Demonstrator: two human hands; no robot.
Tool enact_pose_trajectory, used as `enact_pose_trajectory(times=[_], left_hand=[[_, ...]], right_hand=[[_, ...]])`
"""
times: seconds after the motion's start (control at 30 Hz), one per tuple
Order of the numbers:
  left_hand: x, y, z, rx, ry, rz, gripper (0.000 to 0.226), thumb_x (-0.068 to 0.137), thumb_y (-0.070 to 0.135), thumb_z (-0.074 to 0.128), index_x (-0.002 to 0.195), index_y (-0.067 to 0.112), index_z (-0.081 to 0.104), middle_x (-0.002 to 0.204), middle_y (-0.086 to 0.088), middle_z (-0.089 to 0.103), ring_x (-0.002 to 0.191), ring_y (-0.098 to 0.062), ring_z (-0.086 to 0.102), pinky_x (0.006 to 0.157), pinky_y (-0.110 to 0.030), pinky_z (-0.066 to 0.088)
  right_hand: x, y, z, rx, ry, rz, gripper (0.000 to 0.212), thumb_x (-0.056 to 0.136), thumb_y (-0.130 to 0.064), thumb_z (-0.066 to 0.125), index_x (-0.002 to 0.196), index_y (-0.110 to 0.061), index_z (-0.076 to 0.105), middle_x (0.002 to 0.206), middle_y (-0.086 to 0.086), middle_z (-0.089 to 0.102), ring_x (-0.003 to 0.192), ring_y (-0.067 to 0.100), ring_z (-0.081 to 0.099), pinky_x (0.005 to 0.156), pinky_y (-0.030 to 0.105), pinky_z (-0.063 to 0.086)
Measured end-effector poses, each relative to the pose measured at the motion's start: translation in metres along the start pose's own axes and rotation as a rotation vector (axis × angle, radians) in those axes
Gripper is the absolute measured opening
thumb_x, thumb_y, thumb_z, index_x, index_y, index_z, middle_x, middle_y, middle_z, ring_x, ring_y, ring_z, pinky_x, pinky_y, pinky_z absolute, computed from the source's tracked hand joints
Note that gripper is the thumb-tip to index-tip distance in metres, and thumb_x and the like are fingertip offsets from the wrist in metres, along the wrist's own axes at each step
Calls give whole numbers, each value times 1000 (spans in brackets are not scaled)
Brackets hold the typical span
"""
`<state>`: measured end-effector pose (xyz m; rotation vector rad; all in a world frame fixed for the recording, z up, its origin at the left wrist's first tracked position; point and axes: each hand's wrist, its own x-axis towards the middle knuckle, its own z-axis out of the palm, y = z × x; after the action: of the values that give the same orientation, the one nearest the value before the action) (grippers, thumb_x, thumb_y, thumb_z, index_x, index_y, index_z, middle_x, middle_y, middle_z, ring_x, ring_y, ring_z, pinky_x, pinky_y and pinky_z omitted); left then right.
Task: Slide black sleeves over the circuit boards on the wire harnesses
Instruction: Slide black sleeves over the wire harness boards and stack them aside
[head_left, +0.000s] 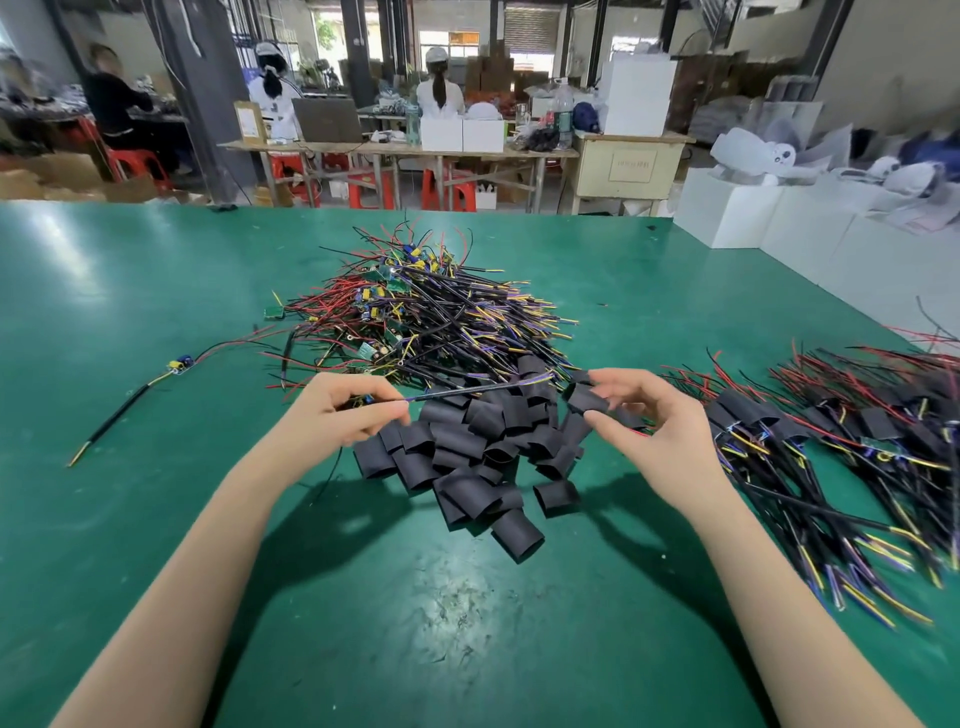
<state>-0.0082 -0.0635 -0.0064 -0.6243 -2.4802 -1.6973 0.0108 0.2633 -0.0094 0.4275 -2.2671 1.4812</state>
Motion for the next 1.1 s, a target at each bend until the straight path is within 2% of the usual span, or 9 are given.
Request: enact_pose_trajectory(times=[0.1,0.3,0.53,0.73,0.87,1.0,1.1], left_hand=[[-2,-1,-1,-21,-5,-12,20,84,26,66,76,9,72,54,-1,39,50,-13,27,46,-19,21],[-3,-3,1,-53,-52,-16,26,79,34,70,76,9,72,55,-2,40,49,-13,27,46,-19,21],[-3,-1,6,-69,-115,-57,15,81,22,67,74,9,73,53,1,40,50,-13,27,46,-15,22],[-5,5,8,-33,-165,-90,17,79,21,66,73,5,71,51,2,43,48,-10,30,45,-13,24],[-8,12,10,23,-258,-116,19,79,26,69,73,9,73,52,-3,43,47,-11,34,47,-15,28],[-10,17,10,22,-313,-131,18,81,27,69,75,11,74,52,0,45,48,-10,35,47,-15,27],[-10,20,20,33,-334,-127,16,85,24,71,76,12,74,54,1,45,51,-10,37,48,-15,30]], right_hand=[[-1,0,1,-36,0,-23,34,77,0,75,106,-15,68,93,-1,70,81,8,60,77,7,39],[-2,2,4,-64,-15,-37,33,77,-1,74,106,-16,68,94,-2,70,88,16,62,83,14,42],[-3,2,5,-91,-43,-55,35,77,-5,76,107,-21,68,95,-9,70,89,9,63,83,12,41],[-4,1,6,-258,-75,-230,37,74,-9,80,107,-21,69,92,-15,68,90,0,60,88,27,44],[-5,-1,11,-448,-199,-310,32,72,-17,80,102,-26,70,88,-16,68,92,7,60,91,42,40],[-12,-1,18,-443,-308,-305,33,73,-22,78,104,-28,68,100,-21,66,92,-6,54,101,34,28],[-15,-5,25,-411,-343,-304,34,75,-23,77,107,-26,67,101,-20,66,92,-6,56,101,31,29]])
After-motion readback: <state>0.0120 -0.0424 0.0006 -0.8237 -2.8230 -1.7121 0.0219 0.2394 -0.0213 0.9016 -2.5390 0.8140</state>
